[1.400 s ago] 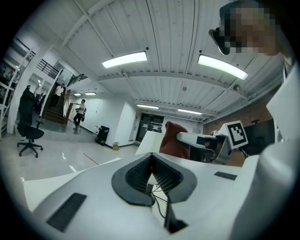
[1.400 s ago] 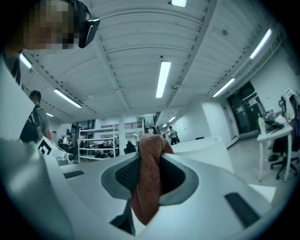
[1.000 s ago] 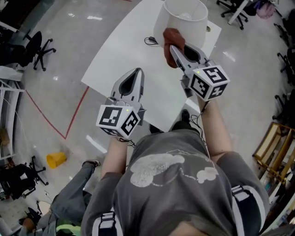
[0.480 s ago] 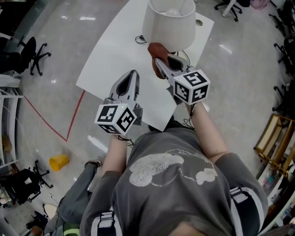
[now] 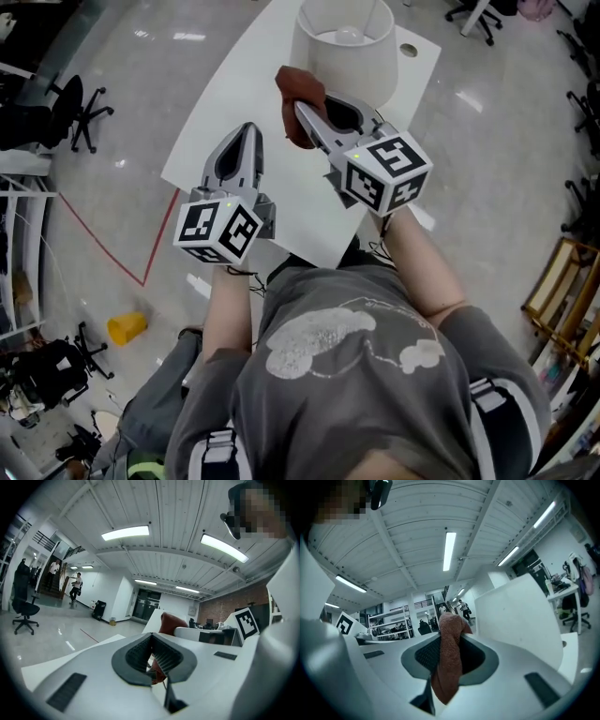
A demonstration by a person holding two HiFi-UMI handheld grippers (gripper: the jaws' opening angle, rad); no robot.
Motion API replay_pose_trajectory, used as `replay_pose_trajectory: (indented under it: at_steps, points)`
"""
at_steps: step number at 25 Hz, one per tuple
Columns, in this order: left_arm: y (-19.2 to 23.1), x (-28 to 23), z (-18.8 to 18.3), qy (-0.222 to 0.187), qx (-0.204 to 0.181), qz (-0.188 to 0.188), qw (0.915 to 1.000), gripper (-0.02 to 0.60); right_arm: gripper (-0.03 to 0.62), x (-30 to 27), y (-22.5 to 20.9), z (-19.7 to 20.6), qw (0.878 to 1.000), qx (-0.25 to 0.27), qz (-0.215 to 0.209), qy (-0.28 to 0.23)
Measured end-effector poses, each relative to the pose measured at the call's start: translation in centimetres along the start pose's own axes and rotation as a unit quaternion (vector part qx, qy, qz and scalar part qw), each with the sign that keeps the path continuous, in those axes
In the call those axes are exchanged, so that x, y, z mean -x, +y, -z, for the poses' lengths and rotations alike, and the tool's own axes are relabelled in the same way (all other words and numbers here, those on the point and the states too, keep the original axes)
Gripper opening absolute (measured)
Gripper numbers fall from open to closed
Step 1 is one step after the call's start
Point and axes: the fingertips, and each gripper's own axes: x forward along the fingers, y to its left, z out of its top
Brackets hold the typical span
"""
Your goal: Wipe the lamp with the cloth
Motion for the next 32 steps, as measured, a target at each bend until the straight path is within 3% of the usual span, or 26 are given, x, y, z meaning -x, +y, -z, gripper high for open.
replay_pose_trajectory:
  at_steps: [7,14,22,32]
  points:
    - [2.0,-1.8,-3.0,-0.010,-0.003,0.055,0.9984,0.008,0.091,-3.4,0.1,-4.7,0.996,-0.005,0.068,-0.052]
    - [4.6,-3.1,-4.0,-0.007,0.006,0.093,0.9956,0.008,0.091,-6.1,-1.3,-7.1,0.983,-0.037,0.145,-0.108]
    - [7.5,-4.5,-2.2,0.022,0.027,0.116,0.9926,0.008,0.091,-6.9,-2.9,-4.6,0.971,-0.074,0.203,-0.105]
    - [10.3,-5.0,2.5,0.067,0.067,0.103,0.9902,0.008,0.091,-8.2,-4.5,2.0,0.969,-0.092,0.227,-0.033]
